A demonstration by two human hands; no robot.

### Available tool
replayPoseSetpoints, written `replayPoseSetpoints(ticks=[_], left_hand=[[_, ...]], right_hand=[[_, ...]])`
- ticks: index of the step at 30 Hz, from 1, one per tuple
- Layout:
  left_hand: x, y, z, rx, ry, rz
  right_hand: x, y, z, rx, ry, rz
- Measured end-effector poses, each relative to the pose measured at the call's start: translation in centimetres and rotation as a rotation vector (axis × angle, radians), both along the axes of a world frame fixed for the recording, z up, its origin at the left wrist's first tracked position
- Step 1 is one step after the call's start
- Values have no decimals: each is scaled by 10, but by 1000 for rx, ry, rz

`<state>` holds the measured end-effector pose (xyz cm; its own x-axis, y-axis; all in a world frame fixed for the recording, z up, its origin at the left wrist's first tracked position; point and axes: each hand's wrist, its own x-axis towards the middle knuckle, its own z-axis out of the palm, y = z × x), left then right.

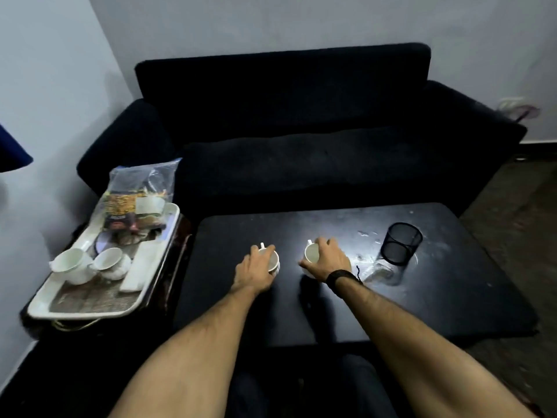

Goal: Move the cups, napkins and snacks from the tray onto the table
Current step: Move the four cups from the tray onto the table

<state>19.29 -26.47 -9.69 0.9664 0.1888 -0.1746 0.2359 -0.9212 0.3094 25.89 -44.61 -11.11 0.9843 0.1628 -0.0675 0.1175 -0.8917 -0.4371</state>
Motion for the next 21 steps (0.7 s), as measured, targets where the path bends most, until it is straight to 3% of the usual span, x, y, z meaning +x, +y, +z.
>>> replayPoseSetpoints(ticks=[11, 18, 21], left_hand=[[31, -31, -40, -47, 87, -37], [22, -25, -46, -198, -36, 109], [22, -25, -49, -178, -56, 94]], right_hand=[[16, -10, -47, -34, 11, -26], [19, -16, -52, -20, 30, 26], [16, -18, -55, 4, 47, 18]])
